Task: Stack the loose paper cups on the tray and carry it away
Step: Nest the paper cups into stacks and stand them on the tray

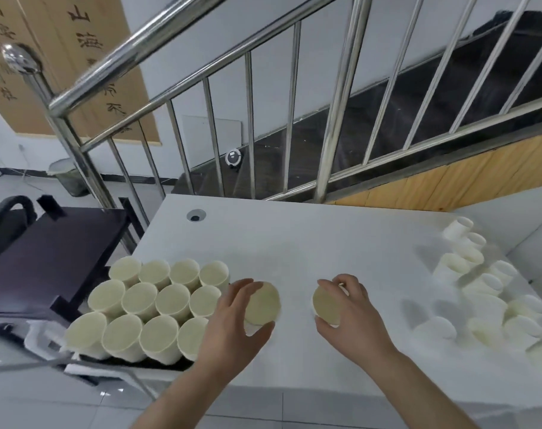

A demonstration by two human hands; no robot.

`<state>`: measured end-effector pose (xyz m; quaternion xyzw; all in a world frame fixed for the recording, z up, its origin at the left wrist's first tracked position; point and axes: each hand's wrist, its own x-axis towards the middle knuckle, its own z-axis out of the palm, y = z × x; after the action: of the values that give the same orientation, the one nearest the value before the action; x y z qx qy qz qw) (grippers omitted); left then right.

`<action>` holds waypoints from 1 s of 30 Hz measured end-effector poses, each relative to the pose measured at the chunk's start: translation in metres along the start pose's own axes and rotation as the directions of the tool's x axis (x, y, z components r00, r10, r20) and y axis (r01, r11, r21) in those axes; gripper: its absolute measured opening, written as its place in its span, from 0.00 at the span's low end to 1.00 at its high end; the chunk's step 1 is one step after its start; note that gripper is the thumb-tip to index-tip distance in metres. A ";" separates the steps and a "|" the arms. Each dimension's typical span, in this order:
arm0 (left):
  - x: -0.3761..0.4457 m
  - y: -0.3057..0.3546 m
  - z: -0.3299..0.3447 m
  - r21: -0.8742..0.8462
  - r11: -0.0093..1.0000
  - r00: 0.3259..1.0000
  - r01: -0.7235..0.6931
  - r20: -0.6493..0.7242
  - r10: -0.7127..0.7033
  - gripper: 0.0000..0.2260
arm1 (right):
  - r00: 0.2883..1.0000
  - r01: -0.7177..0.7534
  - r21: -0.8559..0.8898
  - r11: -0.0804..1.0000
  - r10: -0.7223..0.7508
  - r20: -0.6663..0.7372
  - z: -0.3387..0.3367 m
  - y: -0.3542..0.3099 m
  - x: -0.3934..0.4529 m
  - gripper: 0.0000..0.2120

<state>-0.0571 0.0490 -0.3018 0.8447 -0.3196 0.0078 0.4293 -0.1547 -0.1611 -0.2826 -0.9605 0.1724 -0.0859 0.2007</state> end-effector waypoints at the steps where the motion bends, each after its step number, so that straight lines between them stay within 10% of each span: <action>1: 0.000 -0.011 -0.014 -0.004 1.000 1.000 0.003 -0.001 -0.003 0.27 | 1.000 0.005 0.005 1.000 -0.005 -0.002 0.006 -0.015 0.004 0.28; 30: 0.033 -0.181 -0.209 0.121 0.965 0.958 0.232 -0.201 -0.205 0.27 | 0.945 0.295 0.141 0.945 -0.310 0.100 0.108 -0.241 0.123 0.29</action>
<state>0.1228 0.2609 -0.2908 0.8989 -0.1812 0.0626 0.3940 0.0566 0.0397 -0.2688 -0.9646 0.0044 -0.0679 0.2546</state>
